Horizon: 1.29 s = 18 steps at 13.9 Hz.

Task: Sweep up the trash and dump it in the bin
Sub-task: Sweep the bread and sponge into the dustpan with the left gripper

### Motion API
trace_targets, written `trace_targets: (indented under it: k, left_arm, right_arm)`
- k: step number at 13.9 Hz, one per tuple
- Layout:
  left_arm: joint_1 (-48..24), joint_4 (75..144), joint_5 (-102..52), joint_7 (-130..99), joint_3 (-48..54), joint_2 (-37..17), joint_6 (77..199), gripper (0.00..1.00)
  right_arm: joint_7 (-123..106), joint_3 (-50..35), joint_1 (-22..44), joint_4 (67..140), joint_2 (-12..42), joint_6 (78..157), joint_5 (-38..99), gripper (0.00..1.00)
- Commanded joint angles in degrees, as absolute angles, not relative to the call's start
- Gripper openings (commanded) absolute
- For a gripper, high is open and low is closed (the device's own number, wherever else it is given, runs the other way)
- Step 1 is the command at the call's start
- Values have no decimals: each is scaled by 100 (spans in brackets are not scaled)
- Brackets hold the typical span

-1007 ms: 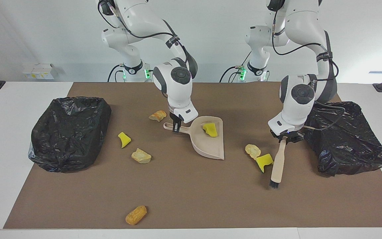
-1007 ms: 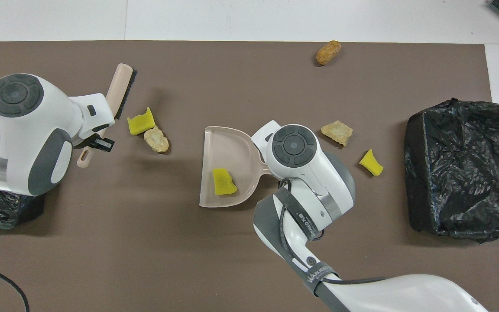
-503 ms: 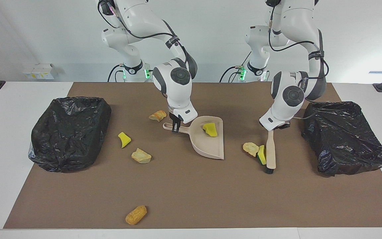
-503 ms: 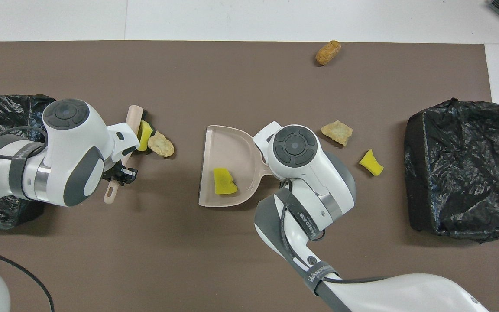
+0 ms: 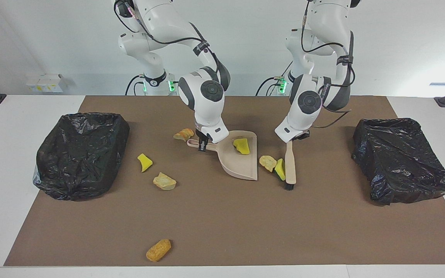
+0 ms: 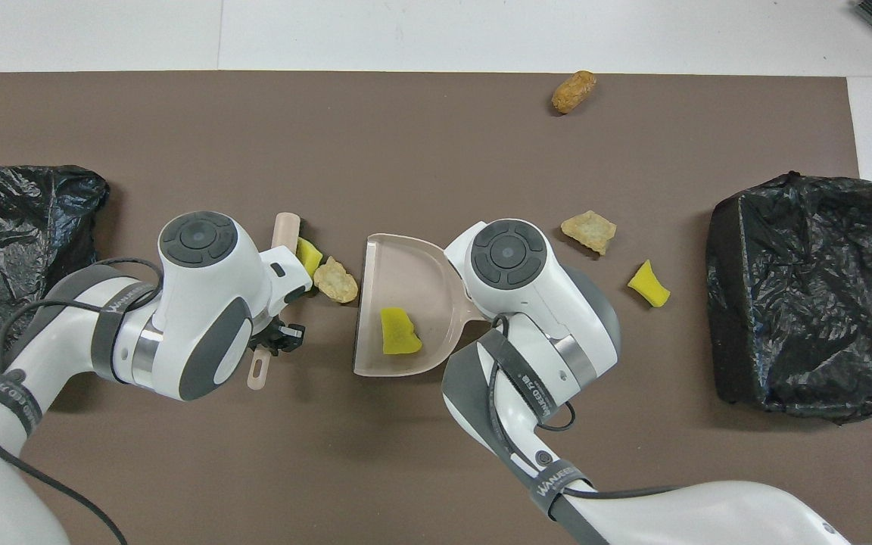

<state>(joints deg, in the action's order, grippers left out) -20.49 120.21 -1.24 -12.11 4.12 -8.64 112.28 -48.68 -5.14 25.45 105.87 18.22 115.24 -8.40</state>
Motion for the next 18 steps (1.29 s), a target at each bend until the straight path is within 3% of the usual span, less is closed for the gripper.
trace_targets:
  k: [1, 8, 13, 18]
  left_arm:
    - [-2477, 12418, -508, -1336, 334, -537, 11337, 0]
    - [-3093, 12533, -1614, -1354, 334, -422, 11487, 0]
    - [-3059, 12454, -1749, -1257, 325, -202, 11356, 0]
    - [-2770, 12296, -1749, -1633, 264, 8, 10680, 0]
  right_arm:
    - [-4711, -536, 2584, 10723, 1670, 11172, -1247, 0]
    - [-4623, -554, 2672, 10731, 1696, 11276, -1424, 0]
    - [-4658, -562, 2654, 10740, 1758, 11759, -1170, 0]
    - [-5026, -562, 2453, 10609, 1758, 11751, -968, 0]
